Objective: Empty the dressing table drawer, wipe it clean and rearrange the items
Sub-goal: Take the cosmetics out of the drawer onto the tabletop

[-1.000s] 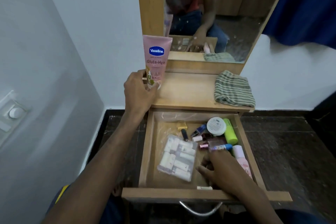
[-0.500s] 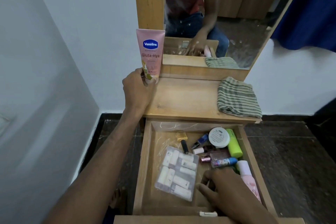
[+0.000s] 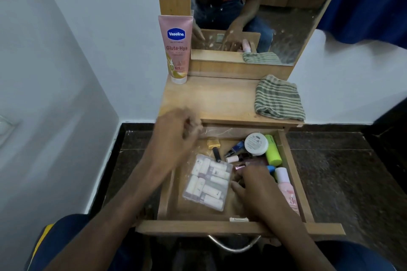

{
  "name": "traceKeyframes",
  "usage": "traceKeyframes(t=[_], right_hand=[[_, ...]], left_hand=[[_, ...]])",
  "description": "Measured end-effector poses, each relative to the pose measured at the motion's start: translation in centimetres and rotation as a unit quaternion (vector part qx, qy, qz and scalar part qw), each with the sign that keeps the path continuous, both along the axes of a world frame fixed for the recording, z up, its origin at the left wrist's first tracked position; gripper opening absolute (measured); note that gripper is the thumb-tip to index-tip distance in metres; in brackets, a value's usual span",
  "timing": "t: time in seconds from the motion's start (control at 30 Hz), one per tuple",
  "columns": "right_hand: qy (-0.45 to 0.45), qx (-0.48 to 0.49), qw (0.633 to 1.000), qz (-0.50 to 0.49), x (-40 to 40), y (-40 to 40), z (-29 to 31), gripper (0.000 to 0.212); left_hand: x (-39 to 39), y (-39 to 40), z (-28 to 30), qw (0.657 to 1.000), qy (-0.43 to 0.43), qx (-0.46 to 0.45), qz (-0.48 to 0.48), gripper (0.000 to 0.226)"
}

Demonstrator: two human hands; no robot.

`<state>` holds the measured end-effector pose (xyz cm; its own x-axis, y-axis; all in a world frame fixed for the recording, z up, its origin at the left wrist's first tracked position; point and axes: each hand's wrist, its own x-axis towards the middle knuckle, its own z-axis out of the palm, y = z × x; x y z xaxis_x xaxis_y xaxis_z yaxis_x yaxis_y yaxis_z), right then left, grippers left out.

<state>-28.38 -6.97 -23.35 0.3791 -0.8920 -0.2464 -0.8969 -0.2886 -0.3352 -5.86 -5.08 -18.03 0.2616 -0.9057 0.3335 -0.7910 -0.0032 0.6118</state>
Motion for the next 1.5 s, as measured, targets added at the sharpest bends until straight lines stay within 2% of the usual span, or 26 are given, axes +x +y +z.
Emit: traceKeyframes(t=[0.07, 0.23, 0.33, 0.47, 0.63, 0.73, 0.83, 0.9, 1.0, 1.07, 1.17, 1.27, 1.33, 1.4, 1.47, 1.5], right_hand=[[-0.011, 0.018, 1.0, -0.009, 0.5, 0.2, -0.2, 0.015], [-0.013, 0.038, 0.999, -0.003, 0.5, 0.4, 0.3, 0.011], [-0.035, 0.086, 0.996, 0.009, 0.4, 0.5, 0.1, 0.007], [-0.099, 0.153, 0.983, -0.013, 0.0, 0.3, 0.1, 0.004], [-0.155, 0.252, 0.951, -0.086, -0.6, -0.1, 0.4, 0.021], [-0.237, 0.292, 0.92, -0.111, -0.7, 0.0, 0.1, 0.027], [-0.33, 0.3, 0.886, -0.129, -0.6, 0.1, 0.5, 0.037], [-0.383, 0.268, 0.873, -0.138, -0.6, 0.1, 0.6, 0.04], [-0.461, 0.145, 0.864, -0.144, -0.8, -0.1, 0.8, 0.03], [-0.466, 0.061, 0.877, -0.099, -0.9, -0.2, 1.3, 0.033], [-0.39, -0.045, 0.919, -0.027, -1.0, -0.8, 2.0, 0.027], [-0.371, -0.006, 0.928, 0.021, -0.9, -2.3, 3.2, 0.022], [-0.393, 0.044, 0.918, 0.038, -0.6, -3.2, 4.2, 0.018], [-0.44, 0.056, 0.896, 0.002, -0.2, -4.5, 4.9, 0.023], [-0.487, 0.038, 0.871, -0.055, 0.4, -6.4, 5.6, 0.035], [-0.503, 0.023, 0.86, -0.079, 0.9, -7.8, 5.9, 0.035]], left_hand=[[-2.0, 1.2, -1.5, 0.987, 0.014, 0.152, -0.045, 0.015], [-4.8, 3.0, -4.8, 0.942, -0.141, 0.301, -0.04, 0.026], [-4.9, 3.5, -5.4, 0.931, -0.163, 0.325, -0.039, 0.028], [-4.4, 3.0, -4.9, 0.939, -0.122, 0.321, -0.035, 0.033], [-2.9, 2.8, -4.3, 0.937, -0.041, 0.344, -0.052, 0.022], [-2.3, 2.9, -3.0, 0.949, -0.014, 0.302, -0.087, 0.017], [-1.0, 2.9, -1.5, 0.961, 0.049, 0.254, -0.099, 0.02], [0.0, 2.9, -0.9, 0.964, 0.113, 0.21, -0.114, 0.028], [0.9, 2.8, -1.0, 0.963, 0.171, 0.153, -0.145, 0.022], [0.8, 2.5, -1.1, 0.965, 0.179, 0.12, -0.152, 0.017], [0.2, 1.6, -0.8, 0.967, 0.21, 0.062, -0.13, 0.016], [-0.4, 0.3, 0.2, 0.964, 0.257, -0.012, -0.073, 0.016], [-0.7, -0.7, 0.6, 0.956, 0.285, -0.062, -0.037, 0.014], [-0.6, -1.9, 0.5, 0.924, 0.364, -0.118, 0.005, 0.015], [0.0, -2.6, 0.1, 0.895, 0.41, -0.172, 0.038, 0.032], [0.4, -2.8, -0.3, 0.899, 0.392, -0.189, 0.05, 0.039]])
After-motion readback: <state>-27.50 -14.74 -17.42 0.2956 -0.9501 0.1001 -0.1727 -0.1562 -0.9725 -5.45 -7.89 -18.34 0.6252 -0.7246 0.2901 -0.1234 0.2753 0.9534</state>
